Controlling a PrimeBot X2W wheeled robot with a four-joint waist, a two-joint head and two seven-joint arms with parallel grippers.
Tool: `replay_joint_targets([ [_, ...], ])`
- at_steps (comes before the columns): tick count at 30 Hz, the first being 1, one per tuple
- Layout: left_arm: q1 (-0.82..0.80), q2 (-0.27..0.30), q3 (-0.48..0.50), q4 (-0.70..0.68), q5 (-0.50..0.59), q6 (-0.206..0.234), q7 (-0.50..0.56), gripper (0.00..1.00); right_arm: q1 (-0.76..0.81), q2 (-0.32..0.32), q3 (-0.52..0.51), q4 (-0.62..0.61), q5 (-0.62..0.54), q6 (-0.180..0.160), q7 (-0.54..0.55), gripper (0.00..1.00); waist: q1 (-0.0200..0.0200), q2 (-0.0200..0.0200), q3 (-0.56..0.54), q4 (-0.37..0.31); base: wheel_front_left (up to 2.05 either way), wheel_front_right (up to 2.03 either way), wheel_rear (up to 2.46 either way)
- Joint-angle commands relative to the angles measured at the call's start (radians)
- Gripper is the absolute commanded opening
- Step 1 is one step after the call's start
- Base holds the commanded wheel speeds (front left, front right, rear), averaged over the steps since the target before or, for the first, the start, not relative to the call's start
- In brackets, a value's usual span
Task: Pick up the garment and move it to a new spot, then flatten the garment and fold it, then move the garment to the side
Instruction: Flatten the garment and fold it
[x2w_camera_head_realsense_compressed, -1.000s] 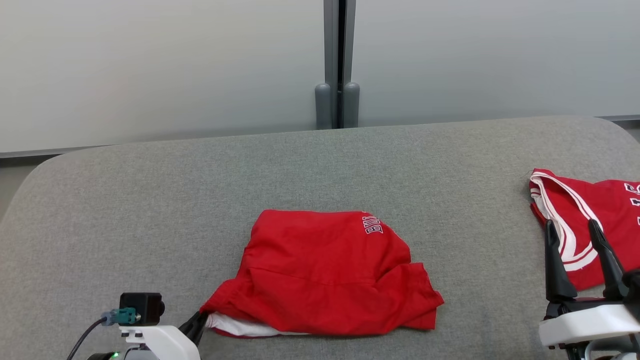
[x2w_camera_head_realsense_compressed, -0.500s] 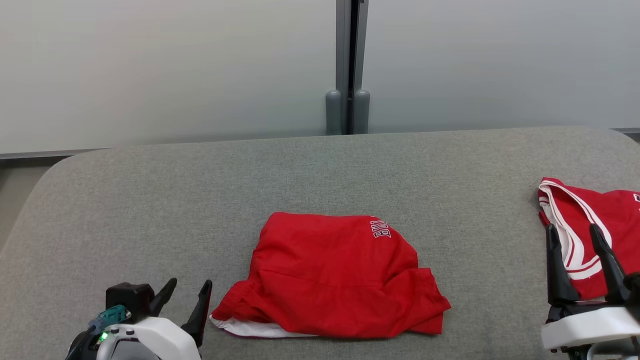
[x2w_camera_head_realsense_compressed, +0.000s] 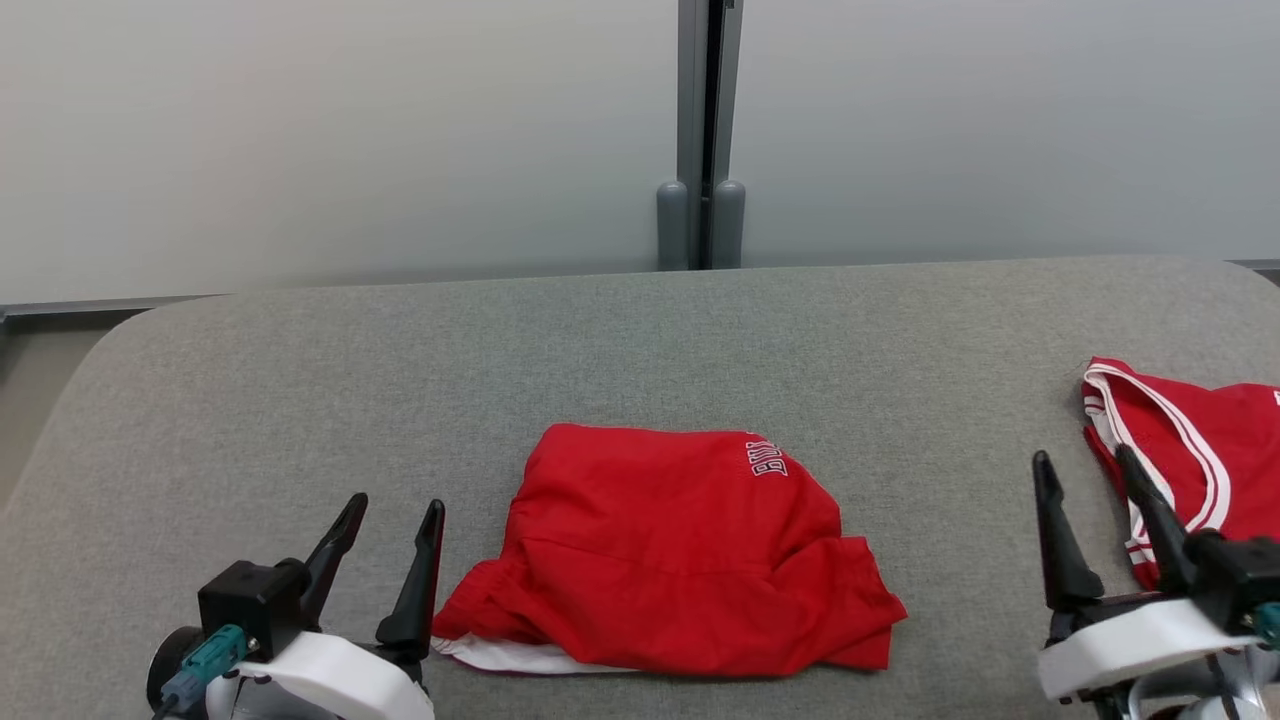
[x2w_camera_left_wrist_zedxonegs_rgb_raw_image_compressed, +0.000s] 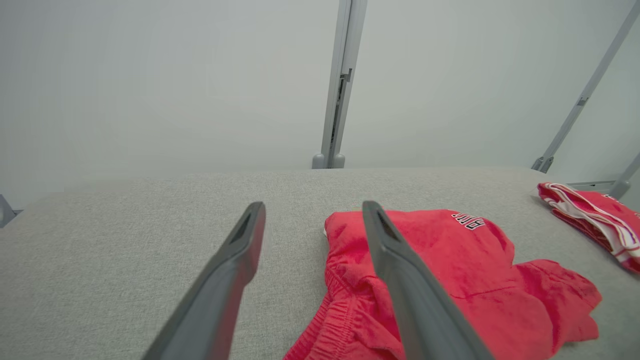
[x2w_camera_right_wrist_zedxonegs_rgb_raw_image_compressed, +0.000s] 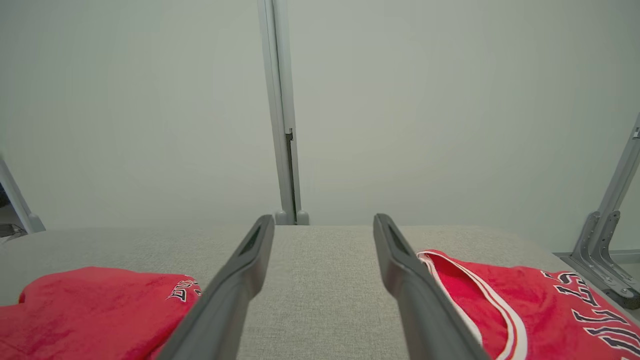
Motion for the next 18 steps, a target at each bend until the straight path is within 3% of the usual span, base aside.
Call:
replay_joint_targets([
  [1,0.001,-0.002,0.007,-0.002,0.011,0.003,-0.017,1.0,-0.032,-0.019,0.032,0.009,0.012,0.0,0.023,1.0,0.0,-0.0001,0.005,0.01,0.0,0.0,0.0],
  [5,-0.005,-0.015,0.006,0.004,0.02,-0.006,-0.038,1.0,-0.09,-0.05,0.104,0.055,0.044,0.0,0.107,1.0,0.0,-0.0001,0.013,0.034,0.0,0.0,0.0],
  [11,-0.023,-0.045,-0.006,0.023,0.029,-0.026,-0.057,1.0,-0.259,-0.11,0.273,0.169,0.139,0.0,0.35,1.0,0.0,-0.0001,0.045,0.097,0.0,0.0,0.0],
  [18,-0.068,-0.088,-0.03,0.04,0.052,-0.069,-0.07,1.0,-0.417,-0.108,0.316,0.348,0.187,0.0,0.528,1.0,0.0,-0.0001,0.099,0.191,0.0,0.0,0.0],
])
